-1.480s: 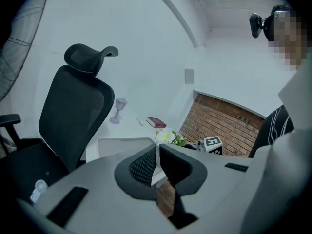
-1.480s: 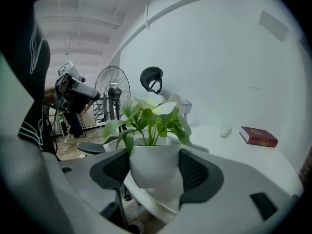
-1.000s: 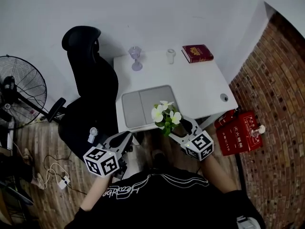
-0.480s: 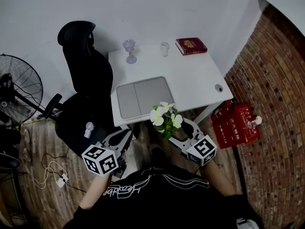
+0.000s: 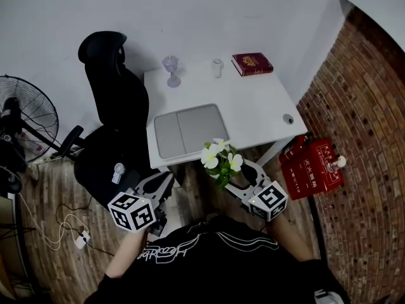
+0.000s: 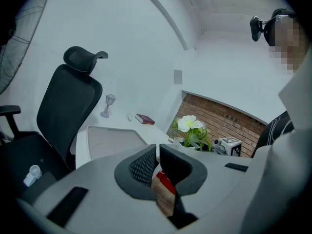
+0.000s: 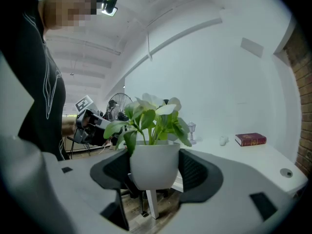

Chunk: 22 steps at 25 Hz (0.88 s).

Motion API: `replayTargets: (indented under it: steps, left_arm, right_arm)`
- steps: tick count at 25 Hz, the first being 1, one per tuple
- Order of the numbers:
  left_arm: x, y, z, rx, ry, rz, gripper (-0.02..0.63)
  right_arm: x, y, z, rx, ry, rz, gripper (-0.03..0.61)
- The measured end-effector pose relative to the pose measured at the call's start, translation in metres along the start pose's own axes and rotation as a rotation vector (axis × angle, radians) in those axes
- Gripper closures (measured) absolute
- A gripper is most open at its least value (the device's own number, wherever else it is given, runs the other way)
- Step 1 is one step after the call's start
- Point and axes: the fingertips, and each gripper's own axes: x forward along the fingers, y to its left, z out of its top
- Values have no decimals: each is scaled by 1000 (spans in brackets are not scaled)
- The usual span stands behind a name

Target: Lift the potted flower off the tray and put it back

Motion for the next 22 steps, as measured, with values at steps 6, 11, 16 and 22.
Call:
replayTargets:
  steps: [6, 11, 16, 22]
  left_arm:
    - [9, -7, 2, 3, -17, 17, 568]
    - [28, -23, 8, 9, -24, 23, 568]
    - [40, -20, 19, 3, -28, 53, 568]
    - [50, -14, 32, 4, -38, 92, 568]
  right_arm:
    - [-1, -8, 4, -22, -10, 23, 268]
    - [-6, -30, 8, -27, -10, 42, 268]
    - [7, -57, 18, -52, -7, 60, 268]
    - [37, -81, 20, -56, 9, 104, 268]
